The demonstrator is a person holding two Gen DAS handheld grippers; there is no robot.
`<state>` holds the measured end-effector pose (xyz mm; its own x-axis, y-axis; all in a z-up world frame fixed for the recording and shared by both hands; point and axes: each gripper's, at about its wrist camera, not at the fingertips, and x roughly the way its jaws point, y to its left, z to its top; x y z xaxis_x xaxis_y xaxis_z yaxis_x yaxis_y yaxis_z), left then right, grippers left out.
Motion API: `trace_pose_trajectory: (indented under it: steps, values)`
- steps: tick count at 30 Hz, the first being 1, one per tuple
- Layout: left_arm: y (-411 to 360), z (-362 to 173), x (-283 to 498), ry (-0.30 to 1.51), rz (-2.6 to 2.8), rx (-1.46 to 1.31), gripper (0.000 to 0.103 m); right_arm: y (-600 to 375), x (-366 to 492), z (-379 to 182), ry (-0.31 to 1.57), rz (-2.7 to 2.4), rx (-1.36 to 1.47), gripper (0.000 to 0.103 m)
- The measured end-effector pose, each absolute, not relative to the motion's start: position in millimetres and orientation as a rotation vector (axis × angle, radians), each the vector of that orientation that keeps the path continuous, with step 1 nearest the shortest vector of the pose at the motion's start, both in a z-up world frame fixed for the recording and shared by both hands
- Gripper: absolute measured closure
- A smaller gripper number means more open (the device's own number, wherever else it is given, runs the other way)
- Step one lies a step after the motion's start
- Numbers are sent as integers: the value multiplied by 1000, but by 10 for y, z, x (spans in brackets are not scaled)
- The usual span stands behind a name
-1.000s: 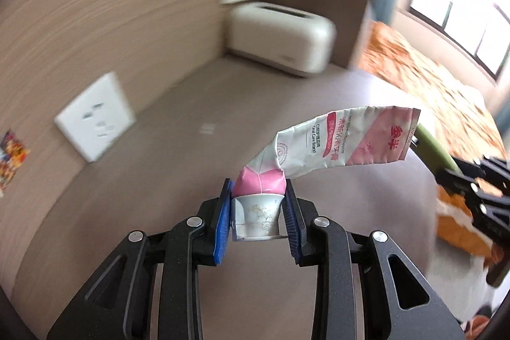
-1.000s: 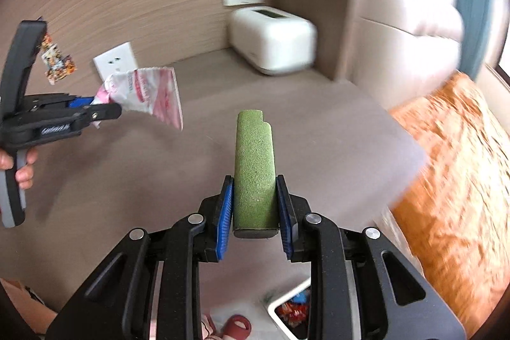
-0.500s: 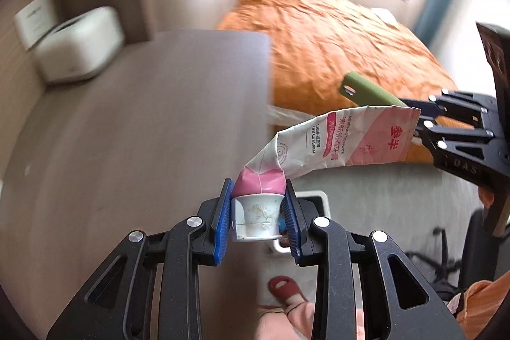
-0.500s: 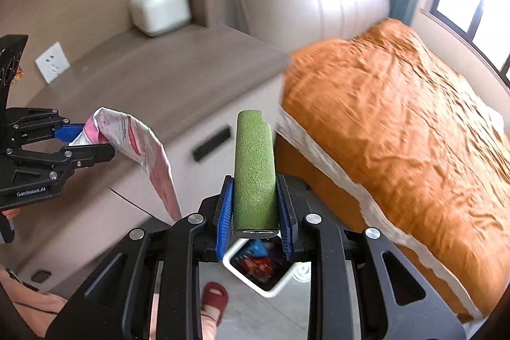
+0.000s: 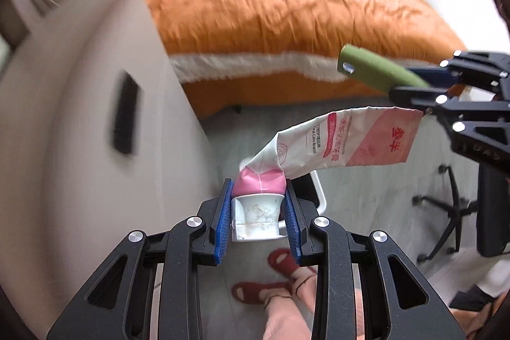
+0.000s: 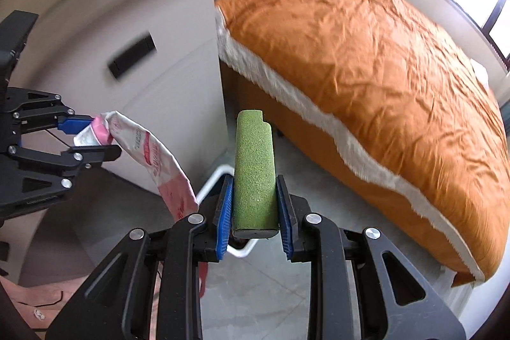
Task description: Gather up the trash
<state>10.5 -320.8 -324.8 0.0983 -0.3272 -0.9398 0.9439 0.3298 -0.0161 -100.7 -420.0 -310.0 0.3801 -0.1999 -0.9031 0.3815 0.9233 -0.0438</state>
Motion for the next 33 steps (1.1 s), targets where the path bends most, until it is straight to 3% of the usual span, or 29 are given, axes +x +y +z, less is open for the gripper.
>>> trace_pose_trajectory:
  steps: [8, 18, 19, 20, 21, 22, 27, 33]
  values:
    - [-3473, -4736, 0, 1216, -1055, 866, 73, -4260, -894, -4160, 1223, -348, 247, 76]
    - [-3665, -6100, -9, 1303, -1061, 898, 72, -4308, -698, -5553, 1312, -328, 302, 76]
    - [-3654, -6183, -13, 1311, -1070, 895, 62, -4309, -710, -5646, 1313, -325, 298, 67]
    - [-3646, -6274, -20, 1324, -1079, 891, 47, -4312, -728, -5756, 1320, -316, 294, 51]
    - [-3638, -6359, -20, 1330, -1079, 888, 6, -4316, -742, -5827, 1327, -307, 294, 14]
    - [-3630, -6410, -14, 1319, -1068, 888, 5, -4328, -755, -5900, 1331, -305, 291, 5]
    - [-3613, -6514, 14, 1325, -1049, 860, 5, -4369, -797, -6136, 1406, -291, 315, 5]
    - [-3670, -6232, -5, 1296, -1052, 851, 5, -4359, -808, -5837, 1377, -304, 323, 5]
